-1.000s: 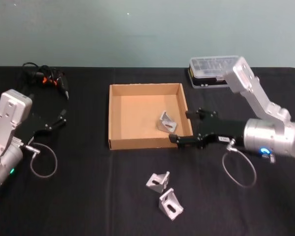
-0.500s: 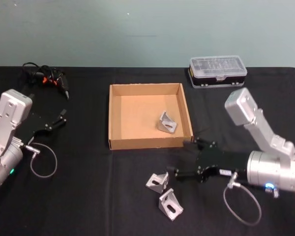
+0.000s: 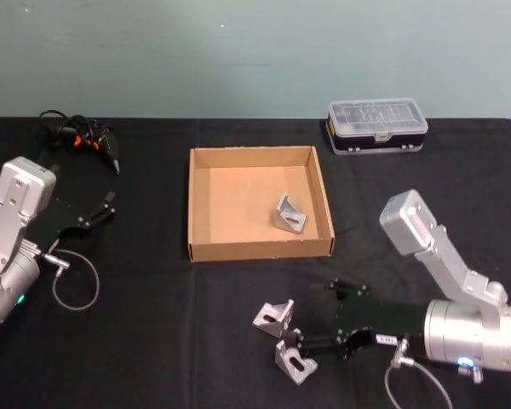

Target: Use one hand to pick up the angle iron from the table and place it into the box.

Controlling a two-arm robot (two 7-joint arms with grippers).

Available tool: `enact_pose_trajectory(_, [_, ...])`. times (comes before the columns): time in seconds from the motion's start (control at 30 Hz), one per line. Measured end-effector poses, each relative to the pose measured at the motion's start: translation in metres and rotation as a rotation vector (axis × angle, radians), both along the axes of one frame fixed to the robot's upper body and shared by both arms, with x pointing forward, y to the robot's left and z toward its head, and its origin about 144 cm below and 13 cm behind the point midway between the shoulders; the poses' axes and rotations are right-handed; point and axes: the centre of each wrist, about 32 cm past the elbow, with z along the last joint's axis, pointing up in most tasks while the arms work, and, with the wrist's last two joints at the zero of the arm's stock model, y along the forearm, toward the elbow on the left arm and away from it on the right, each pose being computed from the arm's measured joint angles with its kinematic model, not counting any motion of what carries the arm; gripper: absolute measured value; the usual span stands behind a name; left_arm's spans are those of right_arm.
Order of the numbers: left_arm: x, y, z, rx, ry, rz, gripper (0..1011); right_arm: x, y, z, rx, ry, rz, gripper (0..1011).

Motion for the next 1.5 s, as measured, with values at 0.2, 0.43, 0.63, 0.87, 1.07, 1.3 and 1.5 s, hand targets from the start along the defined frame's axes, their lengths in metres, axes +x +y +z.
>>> enact_pose_trajectory(0.2, [0.0,0.0,0.0,0.0,0.0,0.0,1011,-0.008,0.003,-0.003,-0.002,0.024,0.002,1003])
enact_pose_trajectory(0.43, [0.0,0.0,0.0,0.0,0.0,0.0,1011,-0.017,0.006,-0.005,-0.011,0.041,0.008,1003])
enact_pose_trajectory(0.63, [0.0,0.0,0.0,0.0,0.0,0.0,1012,-0.02,0.008,-0.006,-0.031,0.051,0.015,1003])
enact_pose_trajectory(0.87, [0.0,0.0,0.0,0.0,0.0,0.0,1011,-0.022,0.01,-0.008,-0.066,0.06,0.024,1003])
enact_pose_trajectory(1.07, [0.0,0.0,0.0,0.0,0.0,0.0,1011,-0.021,0.011,-0.011,-0.083,0.06,0.025,1003])
enact_pose_trajectory(1.3, [0.0,0.0,0.0,0.0,0.0,0.0,1011,-0.019,0.013,-0.017,-0.103,0.062,0.024,1003])
enact_pose_trajectory(1.5, [0.0,0.0,0.0,0.0,0.0,0.0,1011,-0.016,0.014,-0.023,-0.108,0.07,0.02,1003])
